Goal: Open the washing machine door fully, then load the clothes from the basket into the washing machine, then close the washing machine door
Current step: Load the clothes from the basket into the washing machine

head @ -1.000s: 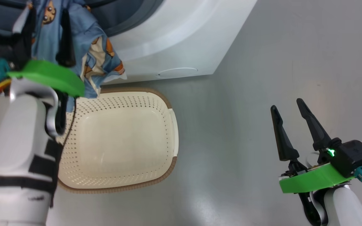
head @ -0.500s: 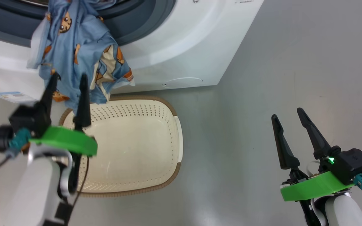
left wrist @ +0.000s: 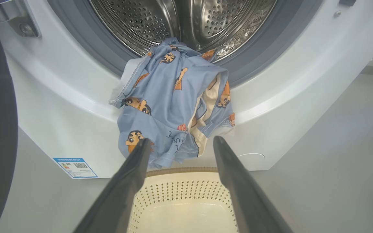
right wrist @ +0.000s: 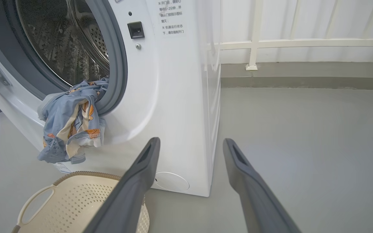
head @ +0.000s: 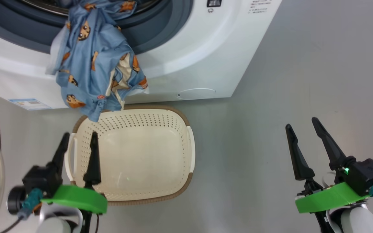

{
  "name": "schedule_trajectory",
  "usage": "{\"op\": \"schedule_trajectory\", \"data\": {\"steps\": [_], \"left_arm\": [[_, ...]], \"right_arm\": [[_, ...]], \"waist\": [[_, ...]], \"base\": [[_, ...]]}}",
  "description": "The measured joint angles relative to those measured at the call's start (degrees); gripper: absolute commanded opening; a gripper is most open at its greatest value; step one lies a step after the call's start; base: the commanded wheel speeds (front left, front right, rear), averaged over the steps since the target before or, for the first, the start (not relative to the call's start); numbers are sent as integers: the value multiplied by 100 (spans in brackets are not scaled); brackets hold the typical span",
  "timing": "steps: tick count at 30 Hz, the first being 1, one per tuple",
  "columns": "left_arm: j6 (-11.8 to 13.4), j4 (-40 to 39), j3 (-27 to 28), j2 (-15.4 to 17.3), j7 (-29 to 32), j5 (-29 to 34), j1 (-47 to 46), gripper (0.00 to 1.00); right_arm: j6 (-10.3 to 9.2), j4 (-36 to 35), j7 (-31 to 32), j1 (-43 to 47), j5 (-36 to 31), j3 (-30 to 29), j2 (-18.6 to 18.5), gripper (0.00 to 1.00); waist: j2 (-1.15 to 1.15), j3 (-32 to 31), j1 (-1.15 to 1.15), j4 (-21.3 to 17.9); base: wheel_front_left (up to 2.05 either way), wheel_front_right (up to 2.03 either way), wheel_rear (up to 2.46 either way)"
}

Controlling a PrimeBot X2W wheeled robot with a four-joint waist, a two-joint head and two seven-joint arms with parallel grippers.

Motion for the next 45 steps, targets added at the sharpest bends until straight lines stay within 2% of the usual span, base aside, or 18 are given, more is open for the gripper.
{"op": "schedule_trajectory", "data": {"steps": [10,24,38,45], "left_arm": [[151,-285,-1,-26,-18,-54,730,100],[391,-913,37,46,-34,-56,1362,100],[433,-1040,73,148,52,-154,1408,100],[324,-857,-16,157,154,-145,731,100]], "right_arm": [[0,3,0,181,0,-26,-73,100],[0,63,0,461,38,-99,-60,100],[0,42,0,509,41,-85,7,100],[0,48,0,427,41,13,87,100]], "waist": [[0,-273,0,119],[0,-498,0,42],[0,-326,0,-63],[0,-112,0,-179]], "base": [[0,0,0],[0,0,0],[0,0,0],[0,0,0]]}}
